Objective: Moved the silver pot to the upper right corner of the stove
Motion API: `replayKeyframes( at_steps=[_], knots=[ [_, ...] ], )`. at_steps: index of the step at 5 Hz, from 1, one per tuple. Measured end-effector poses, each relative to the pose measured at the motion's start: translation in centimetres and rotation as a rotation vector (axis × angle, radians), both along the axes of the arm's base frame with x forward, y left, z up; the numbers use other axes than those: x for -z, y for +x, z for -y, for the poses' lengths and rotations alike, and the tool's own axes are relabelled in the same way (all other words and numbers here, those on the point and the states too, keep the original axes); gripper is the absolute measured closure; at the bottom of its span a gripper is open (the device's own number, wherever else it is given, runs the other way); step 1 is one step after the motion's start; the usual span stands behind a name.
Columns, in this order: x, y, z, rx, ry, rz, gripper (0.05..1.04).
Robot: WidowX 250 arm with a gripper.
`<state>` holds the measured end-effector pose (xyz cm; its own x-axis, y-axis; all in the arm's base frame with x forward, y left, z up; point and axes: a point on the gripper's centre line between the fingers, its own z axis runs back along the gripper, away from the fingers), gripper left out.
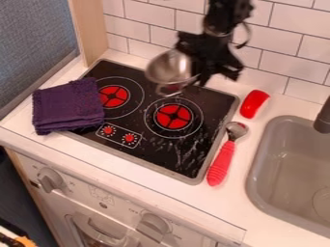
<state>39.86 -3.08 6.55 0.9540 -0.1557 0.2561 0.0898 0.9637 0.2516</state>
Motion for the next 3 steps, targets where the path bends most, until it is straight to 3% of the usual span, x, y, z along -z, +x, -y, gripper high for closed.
replayKeyframes(
  at_steps=[2, 3],
  knots=[
    [2.1, 0.0, 4.4, 0.111, 0.010, -0.053, 1.010],
    [2.6, -0.5, 5.3, 0.110, 0.015, -0.070, 1.010]
  ],
)
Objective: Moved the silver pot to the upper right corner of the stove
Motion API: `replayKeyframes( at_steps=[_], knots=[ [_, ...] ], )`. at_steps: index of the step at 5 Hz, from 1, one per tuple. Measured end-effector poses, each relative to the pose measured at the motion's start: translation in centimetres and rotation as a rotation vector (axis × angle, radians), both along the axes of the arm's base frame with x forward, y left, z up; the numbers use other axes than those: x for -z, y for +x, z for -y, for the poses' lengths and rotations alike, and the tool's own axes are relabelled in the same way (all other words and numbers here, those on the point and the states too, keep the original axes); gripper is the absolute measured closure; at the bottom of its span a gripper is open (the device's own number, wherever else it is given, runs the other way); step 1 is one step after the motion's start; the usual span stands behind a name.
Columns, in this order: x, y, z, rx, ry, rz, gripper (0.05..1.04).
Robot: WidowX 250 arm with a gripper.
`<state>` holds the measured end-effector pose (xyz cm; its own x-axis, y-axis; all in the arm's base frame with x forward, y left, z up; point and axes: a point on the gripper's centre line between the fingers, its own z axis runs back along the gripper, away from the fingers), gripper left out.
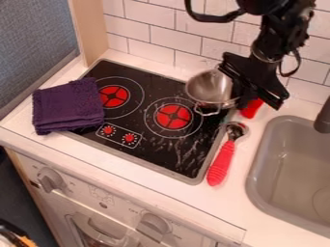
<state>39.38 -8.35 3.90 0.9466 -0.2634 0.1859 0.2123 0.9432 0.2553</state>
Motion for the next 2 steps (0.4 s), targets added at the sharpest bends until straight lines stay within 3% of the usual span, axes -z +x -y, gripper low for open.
replayKeyframes(
  at_steps=[2],
  knots=[
    [1.22, -1.32, -0.67, -0.039, 0.011, -0.040, 1.010]
  ],
)
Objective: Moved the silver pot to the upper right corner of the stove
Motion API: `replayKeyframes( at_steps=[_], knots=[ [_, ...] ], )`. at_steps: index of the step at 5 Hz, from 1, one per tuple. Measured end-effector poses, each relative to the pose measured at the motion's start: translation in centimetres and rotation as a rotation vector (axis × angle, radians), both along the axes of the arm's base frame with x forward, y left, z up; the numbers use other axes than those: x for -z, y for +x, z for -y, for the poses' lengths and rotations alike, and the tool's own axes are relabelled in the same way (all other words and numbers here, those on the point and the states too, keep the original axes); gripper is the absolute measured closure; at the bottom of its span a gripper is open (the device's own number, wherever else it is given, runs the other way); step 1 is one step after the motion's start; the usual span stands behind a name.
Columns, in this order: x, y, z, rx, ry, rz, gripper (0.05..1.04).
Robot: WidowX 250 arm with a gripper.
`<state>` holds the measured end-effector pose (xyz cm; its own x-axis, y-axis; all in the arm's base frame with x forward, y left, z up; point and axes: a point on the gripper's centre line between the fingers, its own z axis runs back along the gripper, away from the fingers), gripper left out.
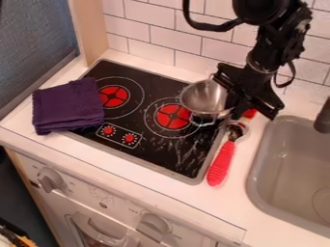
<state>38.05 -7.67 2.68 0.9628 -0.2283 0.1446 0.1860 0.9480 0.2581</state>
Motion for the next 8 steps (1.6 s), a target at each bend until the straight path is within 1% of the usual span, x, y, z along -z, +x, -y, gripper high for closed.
replayKeyframes(
  at_steps=[1, 2, 3, 4, 5, 6, 7, 8],
  knots=[
    [0.2, 0.0, -1.3, -0.030, 0.000, -0.007, 1.010],
    [0.1, -0.1, -1.8, -0.061, -0.025, -0.029, 0.983],
    [0.3, -0.5, -2.0, -0.093, -0.019, -0.054, 0.794],
    [0.2, -0.2, -1.9, -0.104, -0.019, -0.051, 0.508],
    [0.1, -0.3, -2.2, -0.118, -0.006, -0.057, 0.226],
    [0.2, -0.5, -1.8, -0.113, -0.029, -0.076, 0.069],
    [0.1, -0.4, -0.9, -0.093, -0.107, -0.059, 0.074],
    [-1.5, -0.4, -0.6, -0.072, -0.187, -0.020, 0.080]
  ],
)
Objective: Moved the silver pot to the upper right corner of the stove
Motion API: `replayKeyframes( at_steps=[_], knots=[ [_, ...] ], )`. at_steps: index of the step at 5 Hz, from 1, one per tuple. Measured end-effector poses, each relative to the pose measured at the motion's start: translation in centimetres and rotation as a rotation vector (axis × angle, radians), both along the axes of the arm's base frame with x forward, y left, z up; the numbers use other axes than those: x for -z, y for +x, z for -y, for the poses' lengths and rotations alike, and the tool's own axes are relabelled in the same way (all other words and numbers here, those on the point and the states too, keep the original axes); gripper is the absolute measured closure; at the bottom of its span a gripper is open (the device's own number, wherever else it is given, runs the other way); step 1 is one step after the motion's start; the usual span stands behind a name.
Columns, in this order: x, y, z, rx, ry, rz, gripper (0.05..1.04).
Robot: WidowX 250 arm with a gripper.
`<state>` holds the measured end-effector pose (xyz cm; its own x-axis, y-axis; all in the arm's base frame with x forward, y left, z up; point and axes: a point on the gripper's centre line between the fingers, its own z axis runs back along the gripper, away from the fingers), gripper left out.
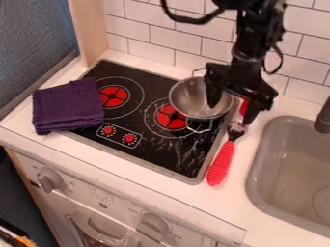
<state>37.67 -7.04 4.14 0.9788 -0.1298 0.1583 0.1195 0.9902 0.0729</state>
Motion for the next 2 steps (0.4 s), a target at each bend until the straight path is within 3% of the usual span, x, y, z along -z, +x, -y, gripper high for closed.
replayKeyframes(
  at_steps=[2],
  knots=[
    [-4.7, -0.9, -0.6, -0.019, -0.135, 0.071, 0.081]
  ],
)
